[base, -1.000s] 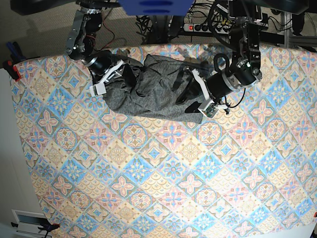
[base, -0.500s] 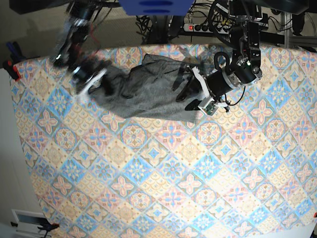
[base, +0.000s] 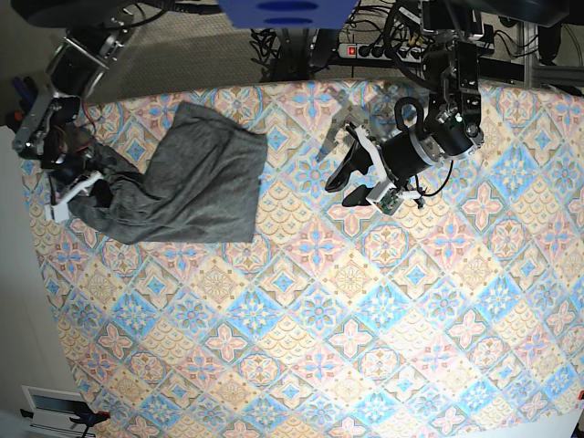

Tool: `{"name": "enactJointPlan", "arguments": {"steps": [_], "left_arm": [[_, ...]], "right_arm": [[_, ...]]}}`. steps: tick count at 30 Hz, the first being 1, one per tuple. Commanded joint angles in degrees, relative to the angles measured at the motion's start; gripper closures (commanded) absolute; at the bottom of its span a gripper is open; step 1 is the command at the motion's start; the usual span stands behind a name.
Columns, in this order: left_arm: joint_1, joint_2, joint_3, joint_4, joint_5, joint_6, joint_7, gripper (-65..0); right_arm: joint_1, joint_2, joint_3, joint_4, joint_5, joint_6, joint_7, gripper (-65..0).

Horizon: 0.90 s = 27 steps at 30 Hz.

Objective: Layout the t-shirt on the table in an organized manner, then fold the t-shirt properly
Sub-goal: 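Grasp the shirt end with the right gripper and fold it over the bundle, then move the right gripper onto the folded bundle and press it flat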

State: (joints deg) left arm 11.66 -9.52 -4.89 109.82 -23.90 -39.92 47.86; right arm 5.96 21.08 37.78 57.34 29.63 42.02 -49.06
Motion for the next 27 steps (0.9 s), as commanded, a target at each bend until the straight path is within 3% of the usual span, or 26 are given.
{"name": "enactJointPlan", "arguments": {"steps": [1,7,13,19,22,25,27], "left_arm": [[-0.5,-0.1,-0.1,1.0,0.0,-0.1,-1.5,-21.1],[-0.5,0.2,0.4,1.0,5.0,-0.1,-1.5,-21.1],[-0.6,0.2,0.0,1.0,5.7,-0.1,-1.5,-21.1],[-0.7,-0.1,-0.1,1.0,5.8,-0.1,-1.5,-21.1],[-0.9,-0.1,-0.1,1.0,5.8,-0.1,-1.5,-21.1],[-1.6,-0.1,-0.1,0.6,5.8,-0.1,-1.5,-21.1],[-1.9,-0.1,-0.1,-0.9,5.8,-0.1,-1.5,-21.1]], "right_arm": [[0.0,1.1,0.0,0.2,-4.2,-2.0,-1.7,0.0],[-0.3,1.3,-4.2,0.5,-4.2,-2.0,0.2,0.0],[-0.3,1.2,-10.0,0.8,-4.2,-2.0,1.8,0.0],[-1.3,1.2,-18.1,13.1,-4.6,-2.0,1.9,0.0],[-5.3,1.2,-21.6,22.1,-8.1,-2.6,1.9,0.0],[-6.7,1.1,-23.2,30.8,-13.6,-5.5,1.4,0.0],[-7.5,-1.4,-23.8,35.3,-17.8,-7.2,1.4,0.0]]}}
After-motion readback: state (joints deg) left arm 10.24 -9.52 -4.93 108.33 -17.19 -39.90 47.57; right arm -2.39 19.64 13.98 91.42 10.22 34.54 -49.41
